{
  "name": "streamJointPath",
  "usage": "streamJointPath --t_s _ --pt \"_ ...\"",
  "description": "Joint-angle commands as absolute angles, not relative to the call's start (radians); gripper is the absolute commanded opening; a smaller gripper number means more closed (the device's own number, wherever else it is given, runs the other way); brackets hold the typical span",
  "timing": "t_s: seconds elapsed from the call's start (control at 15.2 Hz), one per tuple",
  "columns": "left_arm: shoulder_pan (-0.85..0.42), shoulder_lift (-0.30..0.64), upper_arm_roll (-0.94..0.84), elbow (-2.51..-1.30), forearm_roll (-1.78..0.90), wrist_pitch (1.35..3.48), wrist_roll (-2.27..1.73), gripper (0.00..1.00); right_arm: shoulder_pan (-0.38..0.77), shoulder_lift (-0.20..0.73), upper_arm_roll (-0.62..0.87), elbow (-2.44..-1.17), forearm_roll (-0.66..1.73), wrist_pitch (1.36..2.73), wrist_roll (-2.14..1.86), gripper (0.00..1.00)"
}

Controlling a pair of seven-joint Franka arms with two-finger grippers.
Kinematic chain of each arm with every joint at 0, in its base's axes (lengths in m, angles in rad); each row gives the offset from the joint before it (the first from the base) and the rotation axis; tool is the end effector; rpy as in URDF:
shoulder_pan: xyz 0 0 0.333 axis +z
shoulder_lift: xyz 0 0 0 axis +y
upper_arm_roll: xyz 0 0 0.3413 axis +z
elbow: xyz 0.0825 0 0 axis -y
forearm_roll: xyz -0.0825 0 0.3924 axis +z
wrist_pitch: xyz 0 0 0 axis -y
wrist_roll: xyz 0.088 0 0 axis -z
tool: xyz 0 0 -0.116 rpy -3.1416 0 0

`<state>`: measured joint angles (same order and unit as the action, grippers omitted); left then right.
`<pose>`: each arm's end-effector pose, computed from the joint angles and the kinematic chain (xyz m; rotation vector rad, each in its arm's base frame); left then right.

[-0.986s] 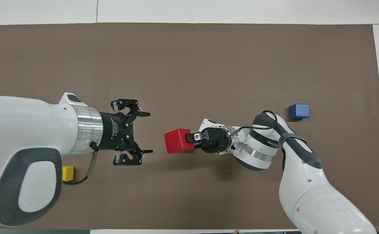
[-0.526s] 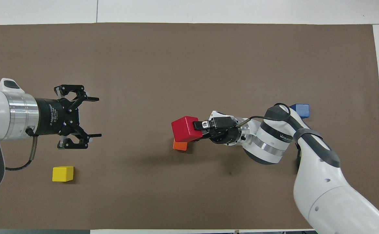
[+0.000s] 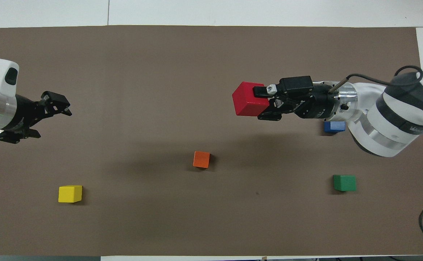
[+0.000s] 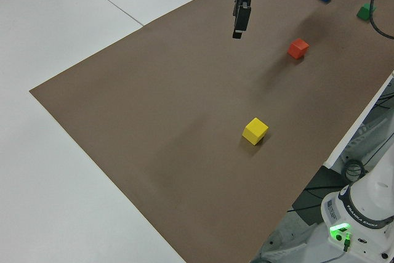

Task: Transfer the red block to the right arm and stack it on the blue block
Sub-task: 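Carry the red cube with the right gripper above the blue cube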

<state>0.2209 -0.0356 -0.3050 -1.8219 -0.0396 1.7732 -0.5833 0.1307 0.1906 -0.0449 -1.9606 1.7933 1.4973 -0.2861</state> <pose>0.5556 -0.0529 0.5557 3.0197 0.7835 -0.0360 0.5874 0.1719 0.4845 -1.3460 0.1803 0.2680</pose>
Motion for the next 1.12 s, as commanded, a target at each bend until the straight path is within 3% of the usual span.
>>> streamJointPath --t_s 0.0,0.26,0.46,0.85,1.05 --pt "0.239 0.055 -0.314 -1.658 -0.002 1.646 -0.396 1.00 0.120 0.115 -0.035 -1.892 1.602 1.633 -0.157 0.00" --pt "0.218 -0.015 -0.302 -1.712 0.040 1.592 -0.304 1.00 0.120 0.087 -0.037 -1.809 1.340 1.686 -0.060 0.00" --pt "0.059 -0.043 -0.125 -1.730 -0.003 1.594 -0.307 1.00 0.123 0.086 -0.037 -1.705 1.062 1.686 0.056 0.00" --pt "-0.002 -0.035 -0.084 -1.724 -0.008 1.603 -0.301 1.00 0.140 0.061 -0.020 -1.589 0.544 1.683 0.181 0.00" --pt "-0.017 -0.034 -0.081 -1.723 -0.008 1.621 -0.302 1.00 0.166 0.052 -0.020 -1.594 0.341 1.672 0.184 0.00"
